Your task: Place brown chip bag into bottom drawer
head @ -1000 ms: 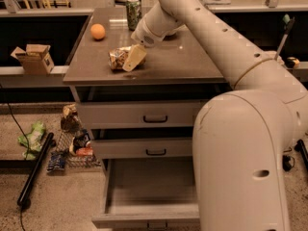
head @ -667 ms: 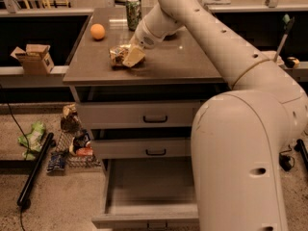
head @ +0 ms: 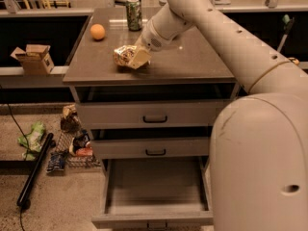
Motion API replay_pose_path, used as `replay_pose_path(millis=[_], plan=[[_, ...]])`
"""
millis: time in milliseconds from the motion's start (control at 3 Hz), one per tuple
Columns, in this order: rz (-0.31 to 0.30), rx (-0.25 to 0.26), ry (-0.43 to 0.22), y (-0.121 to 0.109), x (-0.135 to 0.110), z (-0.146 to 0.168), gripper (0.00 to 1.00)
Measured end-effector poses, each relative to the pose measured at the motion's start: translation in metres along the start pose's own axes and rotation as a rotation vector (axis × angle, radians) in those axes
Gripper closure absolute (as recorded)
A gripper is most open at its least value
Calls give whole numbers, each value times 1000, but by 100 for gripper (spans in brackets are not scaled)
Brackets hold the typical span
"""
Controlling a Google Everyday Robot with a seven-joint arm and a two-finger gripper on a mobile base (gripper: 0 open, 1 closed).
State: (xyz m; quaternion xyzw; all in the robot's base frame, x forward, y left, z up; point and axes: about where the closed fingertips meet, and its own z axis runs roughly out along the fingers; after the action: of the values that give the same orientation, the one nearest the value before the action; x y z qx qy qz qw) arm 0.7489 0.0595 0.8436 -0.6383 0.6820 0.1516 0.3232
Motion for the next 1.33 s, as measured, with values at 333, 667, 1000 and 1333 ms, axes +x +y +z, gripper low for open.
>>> replay_pose_path(millis=[333, 667, 1000, 1333], plan=[[8, 13, -30, 31, 4, -49, 100], [71, 36, -39, 73, 16, -97, 100], [201, 1, -52, 118, 38, -100, 100], [225, -24, -38, 131, 50, -92, 100]])
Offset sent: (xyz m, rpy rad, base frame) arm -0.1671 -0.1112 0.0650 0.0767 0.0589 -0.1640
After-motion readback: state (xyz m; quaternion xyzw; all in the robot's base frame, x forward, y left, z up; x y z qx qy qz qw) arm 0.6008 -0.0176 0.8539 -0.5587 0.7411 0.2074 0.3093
